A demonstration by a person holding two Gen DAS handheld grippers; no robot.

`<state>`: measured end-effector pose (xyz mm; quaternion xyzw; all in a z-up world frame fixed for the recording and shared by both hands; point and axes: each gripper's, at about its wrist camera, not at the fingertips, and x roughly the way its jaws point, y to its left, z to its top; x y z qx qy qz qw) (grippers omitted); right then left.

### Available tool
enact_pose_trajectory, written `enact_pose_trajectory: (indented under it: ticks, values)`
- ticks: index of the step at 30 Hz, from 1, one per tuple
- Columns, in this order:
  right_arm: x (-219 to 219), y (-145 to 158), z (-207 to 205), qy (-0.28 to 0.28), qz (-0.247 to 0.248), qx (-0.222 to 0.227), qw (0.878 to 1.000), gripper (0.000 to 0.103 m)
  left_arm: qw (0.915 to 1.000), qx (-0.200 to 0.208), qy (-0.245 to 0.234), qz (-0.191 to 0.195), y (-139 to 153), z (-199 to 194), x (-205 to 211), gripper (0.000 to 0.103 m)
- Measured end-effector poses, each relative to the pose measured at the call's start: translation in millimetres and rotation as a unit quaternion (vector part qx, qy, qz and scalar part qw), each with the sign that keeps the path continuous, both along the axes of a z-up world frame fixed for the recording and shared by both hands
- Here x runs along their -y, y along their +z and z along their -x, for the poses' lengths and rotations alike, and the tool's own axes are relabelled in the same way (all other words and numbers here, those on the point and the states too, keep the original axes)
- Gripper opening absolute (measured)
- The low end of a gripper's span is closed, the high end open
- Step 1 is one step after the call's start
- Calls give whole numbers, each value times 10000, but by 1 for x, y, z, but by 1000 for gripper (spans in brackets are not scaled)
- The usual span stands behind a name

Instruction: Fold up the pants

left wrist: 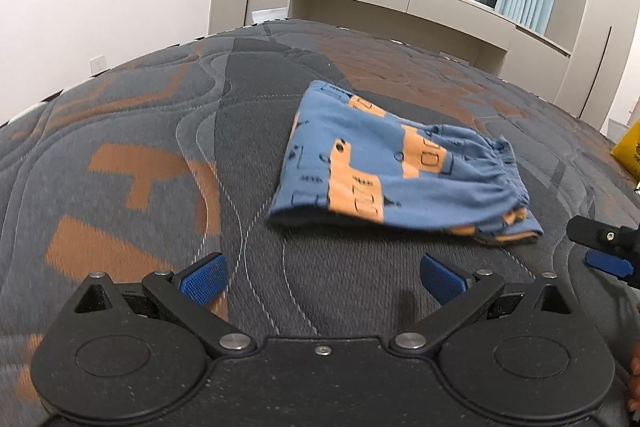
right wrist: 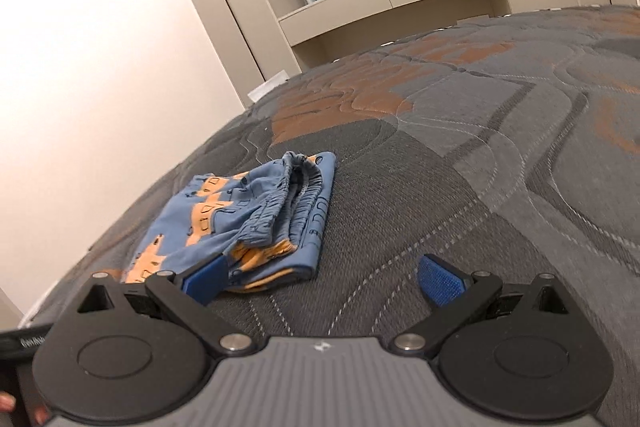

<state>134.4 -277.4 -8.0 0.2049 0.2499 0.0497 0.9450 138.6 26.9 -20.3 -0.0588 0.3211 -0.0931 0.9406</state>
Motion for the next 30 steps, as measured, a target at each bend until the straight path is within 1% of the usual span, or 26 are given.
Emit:
enact_pose_trajectory:
  ticks: [5,9,15,20,22,25,30]
  values:
    - [3,-2,13,167,-188,13,9997,103,10000,59,28,33,-1,8,-1,102]
    - [0,-3,19,297,-178,3,9994,103,10000,66,-1,20,0,8,-3,102]
    - [-4,-4,18,334,-204,-57,9992,103,10000,88,-27,22,4,2,-10,102]
    - [-5,-4,18,328,-167,-46,9993,103,9999,117,17,-82,10,-4,-14,102]
    - [-6,-4,18,328,-142,-45,9994,103,9998,179,24,-91,15,-8,-16,102]
    - [-8,-4,18,323,-108,-46,9994,103,9997,234,-45,8,20,-19,-18,102]
    - [-7,-3,18,392,-181,3,9991,103,9993,265,-228,91,23,-46,-14,102]
